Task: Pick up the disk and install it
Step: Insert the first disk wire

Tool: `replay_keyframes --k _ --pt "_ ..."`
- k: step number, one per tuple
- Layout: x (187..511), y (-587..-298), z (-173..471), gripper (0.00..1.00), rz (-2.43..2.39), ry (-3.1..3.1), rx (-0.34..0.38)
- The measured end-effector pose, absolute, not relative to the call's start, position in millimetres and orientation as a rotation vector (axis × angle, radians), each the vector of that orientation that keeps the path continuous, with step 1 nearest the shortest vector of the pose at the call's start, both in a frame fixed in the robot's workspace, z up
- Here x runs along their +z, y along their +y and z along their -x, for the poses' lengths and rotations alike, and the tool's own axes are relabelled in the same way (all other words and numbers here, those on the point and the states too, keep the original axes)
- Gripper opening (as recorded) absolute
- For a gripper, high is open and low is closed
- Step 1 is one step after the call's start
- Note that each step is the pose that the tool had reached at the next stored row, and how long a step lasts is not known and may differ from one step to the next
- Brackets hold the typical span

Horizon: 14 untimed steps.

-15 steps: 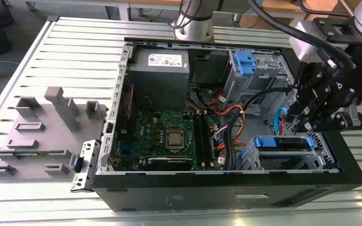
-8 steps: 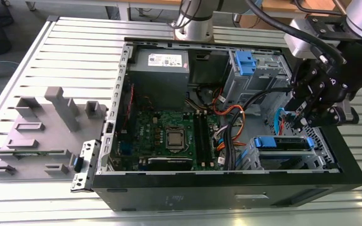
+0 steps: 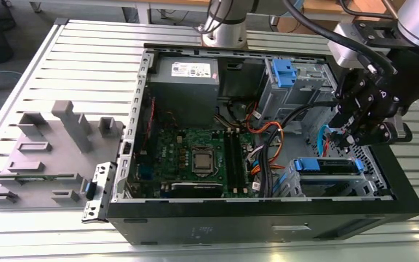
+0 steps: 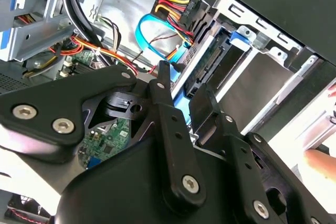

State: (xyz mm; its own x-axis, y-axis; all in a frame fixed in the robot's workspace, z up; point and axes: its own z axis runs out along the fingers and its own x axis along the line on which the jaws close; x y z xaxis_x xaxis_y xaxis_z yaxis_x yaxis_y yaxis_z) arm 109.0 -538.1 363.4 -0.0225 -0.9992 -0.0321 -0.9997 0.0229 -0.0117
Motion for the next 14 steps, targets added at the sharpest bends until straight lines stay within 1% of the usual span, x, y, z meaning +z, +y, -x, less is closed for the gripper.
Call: replay_keyframes --k 14 --pt "355.3 -537.4 -111.0 0.42 2.174 2.223 0.023"
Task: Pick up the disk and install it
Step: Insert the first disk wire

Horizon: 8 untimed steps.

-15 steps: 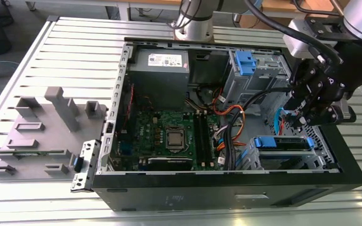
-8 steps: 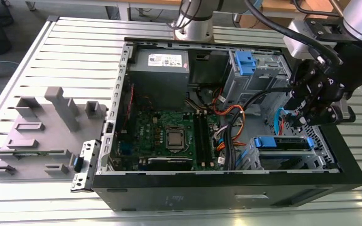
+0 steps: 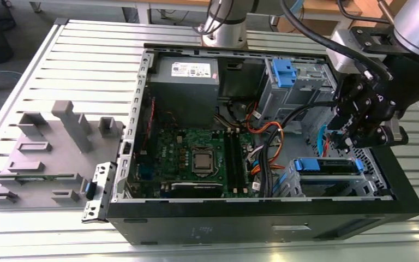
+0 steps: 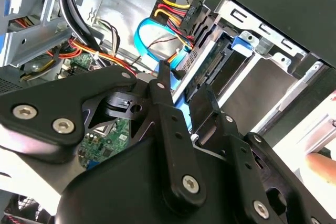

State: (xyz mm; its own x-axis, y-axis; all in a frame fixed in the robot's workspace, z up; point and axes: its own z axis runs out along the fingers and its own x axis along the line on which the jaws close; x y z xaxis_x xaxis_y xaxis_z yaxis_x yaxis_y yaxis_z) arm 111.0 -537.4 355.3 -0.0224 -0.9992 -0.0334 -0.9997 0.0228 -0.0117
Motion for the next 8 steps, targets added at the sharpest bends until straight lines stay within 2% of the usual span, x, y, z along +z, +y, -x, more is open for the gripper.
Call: replay_keyframes --k 8 --pt "352.9 -538.1 -111.1 0.42 2.183 2.232 0.003"
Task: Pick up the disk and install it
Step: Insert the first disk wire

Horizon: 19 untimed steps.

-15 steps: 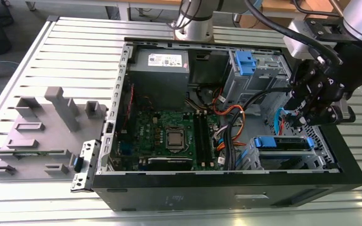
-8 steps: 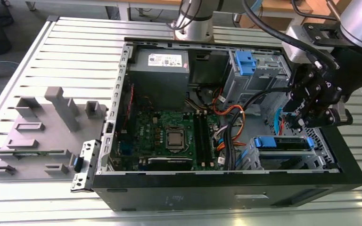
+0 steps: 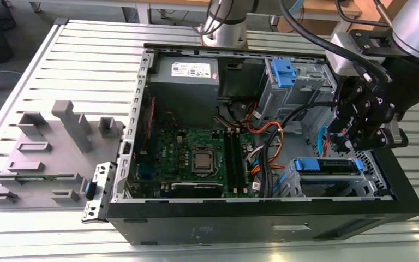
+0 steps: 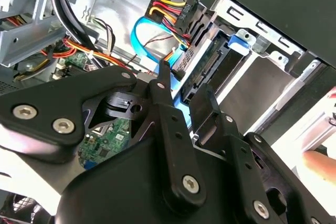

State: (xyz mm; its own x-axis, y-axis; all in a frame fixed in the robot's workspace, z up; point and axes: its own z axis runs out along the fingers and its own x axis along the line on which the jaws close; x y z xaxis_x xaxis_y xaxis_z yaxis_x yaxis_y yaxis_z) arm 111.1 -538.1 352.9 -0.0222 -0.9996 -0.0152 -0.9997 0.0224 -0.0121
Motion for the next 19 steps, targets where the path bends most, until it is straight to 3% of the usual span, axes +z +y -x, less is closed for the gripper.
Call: replay_keyframes --k 17,19 --pt "348.2 -538.1 -110.7 0.42 2.190 2.240 -0.014" --pt "348.2 -538.1 -110.6 0.35 2.190 2.240 -0.014"
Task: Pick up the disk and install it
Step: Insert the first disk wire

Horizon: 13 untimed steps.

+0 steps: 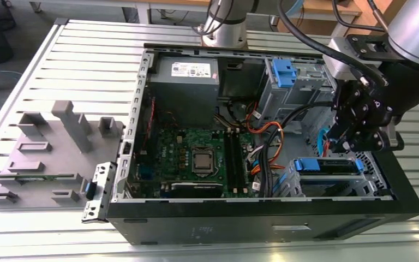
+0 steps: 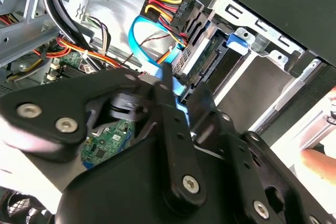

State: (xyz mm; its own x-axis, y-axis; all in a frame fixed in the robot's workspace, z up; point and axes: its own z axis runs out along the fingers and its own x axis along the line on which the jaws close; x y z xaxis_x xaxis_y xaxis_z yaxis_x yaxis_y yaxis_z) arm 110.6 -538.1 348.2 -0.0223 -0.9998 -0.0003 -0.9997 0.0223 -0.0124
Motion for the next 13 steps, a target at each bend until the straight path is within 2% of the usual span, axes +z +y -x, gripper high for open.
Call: replay_keyframes --k 1,3,4,5,13 --pt "348.2 -538.1 -110.6 0.35 2.190 2.240 -0.013" --pt "348.2 -538.1 -110.6 0.23 2.190 2.240 -0.014" --pt "348.2 -538.1 -110.6 0.23 2.190 2.240 -0.013" --pt "348.2 -538.1 -110.6 0.17 2.190 2.240 -0.014" --pt "348.2 -538.1 -110.5 0.16 2.190 2.240 -0.014"
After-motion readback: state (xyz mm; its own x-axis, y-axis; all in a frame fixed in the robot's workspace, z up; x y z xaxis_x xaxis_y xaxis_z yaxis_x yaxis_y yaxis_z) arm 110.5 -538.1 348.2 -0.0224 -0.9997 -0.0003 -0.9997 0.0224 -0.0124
